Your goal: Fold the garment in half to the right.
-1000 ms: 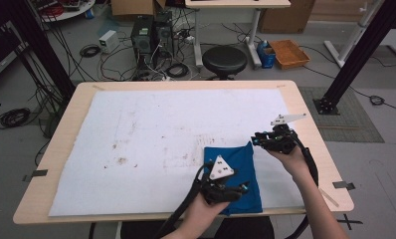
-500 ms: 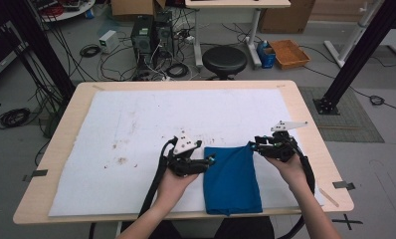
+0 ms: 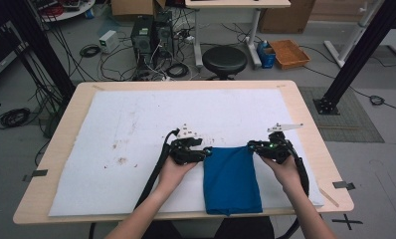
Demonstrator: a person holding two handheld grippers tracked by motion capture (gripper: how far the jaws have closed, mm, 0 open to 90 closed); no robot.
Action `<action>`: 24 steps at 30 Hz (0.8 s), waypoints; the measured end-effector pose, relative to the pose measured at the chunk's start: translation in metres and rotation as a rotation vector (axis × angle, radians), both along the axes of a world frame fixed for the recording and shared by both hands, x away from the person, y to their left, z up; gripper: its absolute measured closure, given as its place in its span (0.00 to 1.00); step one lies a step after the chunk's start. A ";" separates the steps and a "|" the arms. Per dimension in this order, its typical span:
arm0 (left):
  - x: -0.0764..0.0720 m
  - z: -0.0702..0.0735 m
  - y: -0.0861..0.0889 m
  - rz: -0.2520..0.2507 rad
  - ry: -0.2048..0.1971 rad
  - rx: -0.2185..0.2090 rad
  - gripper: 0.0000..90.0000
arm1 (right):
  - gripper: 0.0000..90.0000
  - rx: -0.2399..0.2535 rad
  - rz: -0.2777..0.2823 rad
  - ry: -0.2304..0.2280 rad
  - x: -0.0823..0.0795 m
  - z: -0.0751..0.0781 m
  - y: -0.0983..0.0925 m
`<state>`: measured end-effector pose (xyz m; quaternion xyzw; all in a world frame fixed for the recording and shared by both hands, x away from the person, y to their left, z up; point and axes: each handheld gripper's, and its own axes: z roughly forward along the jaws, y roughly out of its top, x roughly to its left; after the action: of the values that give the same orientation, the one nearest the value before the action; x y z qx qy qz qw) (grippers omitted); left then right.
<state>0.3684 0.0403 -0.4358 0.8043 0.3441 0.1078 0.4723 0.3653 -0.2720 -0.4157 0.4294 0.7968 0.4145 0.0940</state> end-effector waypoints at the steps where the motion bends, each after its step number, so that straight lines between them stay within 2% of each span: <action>1: 0.001 -0.002 -0.002 -0.002 0.010 0.017 0.54 | 0.99 -0.020 0.005 -0.006 0.000 -0.001 0.001; 5: 0.006 -0.008 -0.010 0.012 0.038 0.057 0.69 | 1.00 -0.038 0.001 -0.017 -0.002 -0.001 -0.002; 8: 0.008 -0.011 -0.011 0.025 0.040 0.080 0.75 | 1.00 -0.039 -0.010 -0.007 -0.004 -0.001 -0.005; 9: 0.008 -0.011 -0.011 0.026 0.041 0.091 0.81 | 1.00 -0.042 -0.022 0.000 -0.005 -0.002 -0.008; 12: 0.009 -0.011 -0.010 0.037 0.044 0.099 0.86 | 1.00 -0.045 -0.035 0.006 -0.006 -0.003 -0.012; 17: 0.010 -0.012 -0.010 0.051 0.046 0.103 0.90 | 1.00 -0.047 -0.058 0.026 -0.006 -0.005 -0.016; 22: 0.009 -0.011 -0.009 0.056 0.048 0.097 0.90 | 0.88 -0.042 -0.087 0.022 -0.011 -0.003 -0.022; 24: 0.008 -0.007 -0.006 0.061 0.037 0.086 0.85 | 0.87 -0.023 -0.087 0.010 -0.019 0.001 -0.024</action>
<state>0.3768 0.0343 -0.4428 0.8148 0.3722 0.1218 0.4274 0.3468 -0.2963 -0.4143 0.4646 0.7825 0.3988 0.1128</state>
